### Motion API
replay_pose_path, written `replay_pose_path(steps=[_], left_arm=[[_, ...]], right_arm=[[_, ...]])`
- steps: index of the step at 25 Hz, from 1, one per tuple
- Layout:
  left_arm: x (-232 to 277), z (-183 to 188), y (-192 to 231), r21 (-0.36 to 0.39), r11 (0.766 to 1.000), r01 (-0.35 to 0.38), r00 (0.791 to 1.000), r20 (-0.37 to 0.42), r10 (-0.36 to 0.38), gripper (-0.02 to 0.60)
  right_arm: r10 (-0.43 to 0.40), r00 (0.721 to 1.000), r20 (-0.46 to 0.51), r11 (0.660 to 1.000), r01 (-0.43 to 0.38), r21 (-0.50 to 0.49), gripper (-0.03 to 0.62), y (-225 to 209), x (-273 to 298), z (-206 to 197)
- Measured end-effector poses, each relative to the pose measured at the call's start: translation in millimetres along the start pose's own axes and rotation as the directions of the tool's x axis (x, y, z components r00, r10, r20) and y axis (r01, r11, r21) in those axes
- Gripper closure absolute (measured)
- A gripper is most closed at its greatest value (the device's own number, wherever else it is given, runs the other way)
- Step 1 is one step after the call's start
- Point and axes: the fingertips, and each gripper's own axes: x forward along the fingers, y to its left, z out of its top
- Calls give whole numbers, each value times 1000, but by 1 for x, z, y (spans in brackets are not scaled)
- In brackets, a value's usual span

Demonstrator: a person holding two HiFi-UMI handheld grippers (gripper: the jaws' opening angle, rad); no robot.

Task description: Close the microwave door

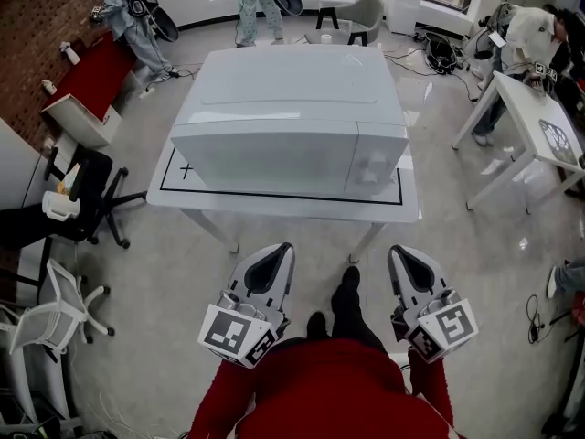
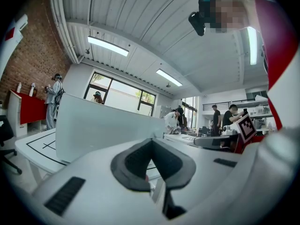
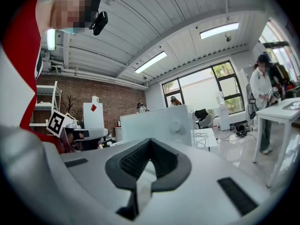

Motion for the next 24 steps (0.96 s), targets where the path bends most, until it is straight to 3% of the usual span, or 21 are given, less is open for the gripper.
replay_pose_path(steps=[24], left_arm=[[-1, -3, -6, 20, 1000, 7, 1000, -16, -7, 571]], right_arm=[[-19, 1000, -20, 999, 18, -30, 582, -2, 1, -4]])
